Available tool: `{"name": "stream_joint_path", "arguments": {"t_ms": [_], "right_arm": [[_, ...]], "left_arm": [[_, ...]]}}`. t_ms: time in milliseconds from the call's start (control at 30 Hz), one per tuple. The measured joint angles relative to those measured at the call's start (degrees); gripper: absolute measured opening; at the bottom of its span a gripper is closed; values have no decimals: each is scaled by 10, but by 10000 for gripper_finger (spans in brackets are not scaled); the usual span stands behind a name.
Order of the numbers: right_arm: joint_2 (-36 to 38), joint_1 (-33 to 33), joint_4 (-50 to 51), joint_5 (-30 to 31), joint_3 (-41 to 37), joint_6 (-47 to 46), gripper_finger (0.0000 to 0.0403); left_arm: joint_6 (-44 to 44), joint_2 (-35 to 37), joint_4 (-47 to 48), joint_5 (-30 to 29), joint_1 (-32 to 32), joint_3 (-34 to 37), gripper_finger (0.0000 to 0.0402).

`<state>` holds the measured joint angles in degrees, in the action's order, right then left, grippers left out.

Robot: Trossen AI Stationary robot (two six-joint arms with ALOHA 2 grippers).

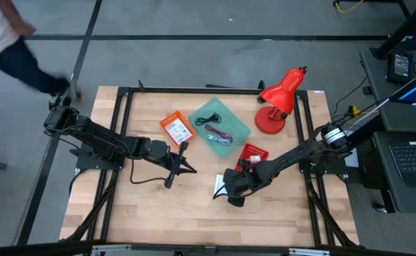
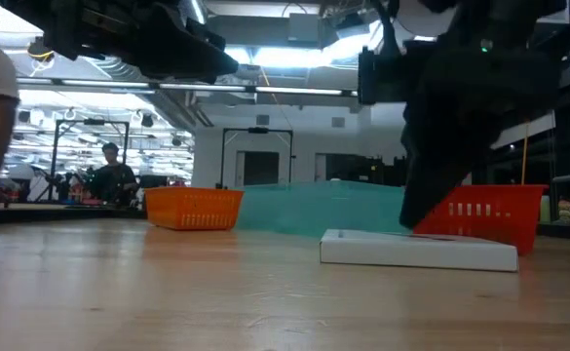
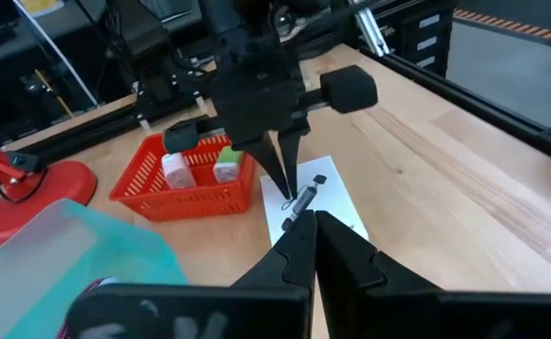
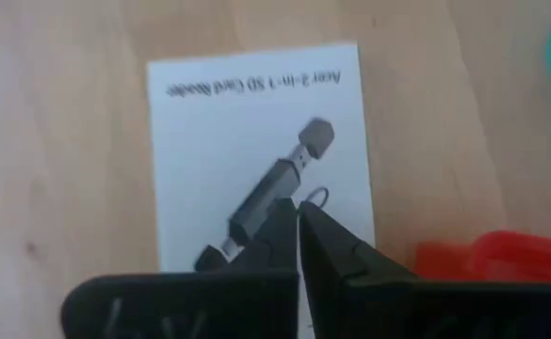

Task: Pick and place items into bin
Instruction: Put the white card reader box into the orange bin

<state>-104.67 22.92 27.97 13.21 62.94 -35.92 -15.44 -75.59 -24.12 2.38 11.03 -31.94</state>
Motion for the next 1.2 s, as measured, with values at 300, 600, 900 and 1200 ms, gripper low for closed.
{"name": "stream_joint_path", "arguments": {"t_ms": [300, 600, 900, 1200], "right_arm": [[-23, -2, -36, 5, 1, 4, 0], [-25, -21, -79, -2, 0, 13, 0], [-25, -45, -144, 1, -1, 6, 0], [-25, -52, -153, 2, -1, 33, 0]], "left_arm": [[8, 13, 29, -5, 17, 0, 3], [28, 66, 73, -18, 17, 0, 3], [42, 63, 85, -31, 17, 0, 3], [42, 63, 110, -31, 17, 0, 3]]}}
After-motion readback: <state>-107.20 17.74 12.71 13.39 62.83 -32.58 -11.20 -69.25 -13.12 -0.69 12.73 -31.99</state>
